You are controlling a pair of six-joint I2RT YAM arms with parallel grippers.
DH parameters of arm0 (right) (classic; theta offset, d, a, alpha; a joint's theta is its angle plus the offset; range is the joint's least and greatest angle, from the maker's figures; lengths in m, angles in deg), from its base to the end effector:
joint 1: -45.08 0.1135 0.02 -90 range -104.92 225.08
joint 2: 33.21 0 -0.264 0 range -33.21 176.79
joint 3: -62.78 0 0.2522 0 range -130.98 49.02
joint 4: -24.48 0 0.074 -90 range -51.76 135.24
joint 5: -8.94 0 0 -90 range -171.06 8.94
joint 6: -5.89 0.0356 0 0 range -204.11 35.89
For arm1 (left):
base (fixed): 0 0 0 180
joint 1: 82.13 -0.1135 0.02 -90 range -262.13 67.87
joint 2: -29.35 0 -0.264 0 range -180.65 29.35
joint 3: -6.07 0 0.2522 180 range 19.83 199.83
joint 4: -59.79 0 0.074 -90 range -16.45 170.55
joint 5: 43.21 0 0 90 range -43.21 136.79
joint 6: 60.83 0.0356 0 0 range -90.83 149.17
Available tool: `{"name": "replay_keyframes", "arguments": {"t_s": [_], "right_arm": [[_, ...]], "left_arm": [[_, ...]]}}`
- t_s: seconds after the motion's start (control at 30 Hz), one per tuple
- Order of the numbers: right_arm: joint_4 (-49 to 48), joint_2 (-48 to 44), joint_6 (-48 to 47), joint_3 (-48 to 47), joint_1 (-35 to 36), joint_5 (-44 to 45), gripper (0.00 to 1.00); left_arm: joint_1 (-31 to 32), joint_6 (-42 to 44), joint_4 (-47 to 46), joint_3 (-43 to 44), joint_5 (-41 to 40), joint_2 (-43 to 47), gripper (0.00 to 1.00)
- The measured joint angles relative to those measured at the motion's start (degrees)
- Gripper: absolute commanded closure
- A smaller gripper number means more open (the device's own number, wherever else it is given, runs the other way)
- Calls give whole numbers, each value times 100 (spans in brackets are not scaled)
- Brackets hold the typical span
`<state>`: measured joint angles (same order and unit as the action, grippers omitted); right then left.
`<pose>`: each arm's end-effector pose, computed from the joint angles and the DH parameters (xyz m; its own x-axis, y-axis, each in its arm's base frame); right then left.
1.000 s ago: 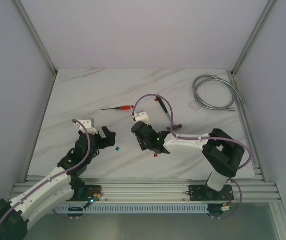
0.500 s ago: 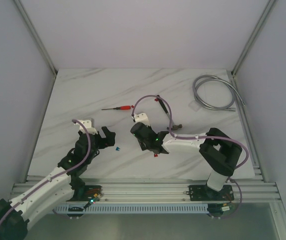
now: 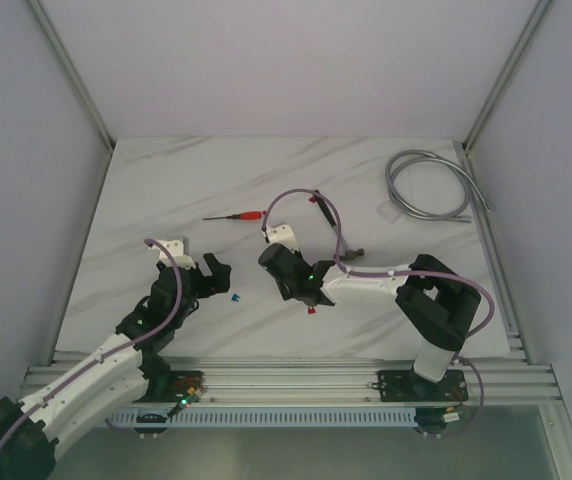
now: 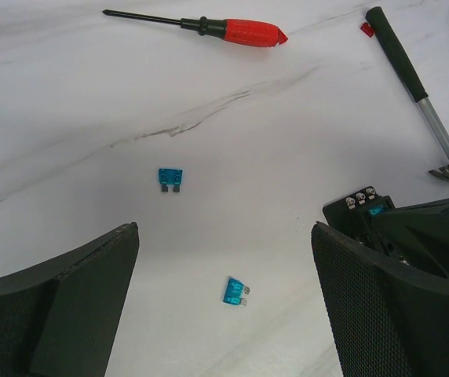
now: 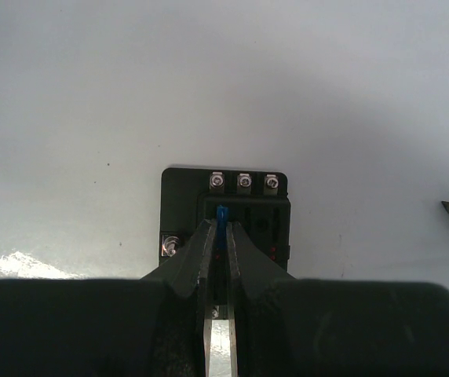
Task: Snap on the fuse box
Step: Install the fuse at the fuse box base.
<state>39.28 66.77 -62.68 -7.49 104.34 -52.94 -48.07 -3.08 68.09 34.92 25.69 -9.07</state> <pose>0.1984 0.3008 0.1746 -0.5477 -0.2906 -0.7845 -0.4148 0.9087 -0.0470 0.1430 -0.0812 0.2027 -0.3424 -0.3695 -0.8639 0.0662 0.9077 -0.4144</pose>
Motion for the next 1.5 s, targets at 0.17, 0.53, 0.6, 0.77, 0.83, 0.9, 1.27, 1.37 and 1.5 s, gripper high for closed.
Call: {"name": "replay_keyframes", "arguments": {"t_s": [0.17,0.53,0.6,0.77,0.83,0.9,1.27,1.37,1.5], "right_arm": [[98,11,46,-35,0,72,91],[131,11,107,-44,0,81,78],[138,11,114,-44,0,81,76],[149,11,129,-44,0,61,73],[151,11,129,-44,0,46,73],[151,11,129,-44,0,31,72],[317,-4,173,-101,-2,15,67],[566,-7,243,-278,-35,-92,67],[874,-7,378,-538,-195,-391,67]], "left_arm": [[2,0,0,0,0,0,0],[2,-2,4,0,0,2,0],[2,-2,4,0,0,0,0],[0,-2,17,0,0,2,0],[2,-2,22,0,0,13,0],[0,-2,22,0,2,24,0],[2,-2,37,0,0,28,0],[2,-2,37,0,0,28,0],[0,-2,37,0,2,28,0]]}}
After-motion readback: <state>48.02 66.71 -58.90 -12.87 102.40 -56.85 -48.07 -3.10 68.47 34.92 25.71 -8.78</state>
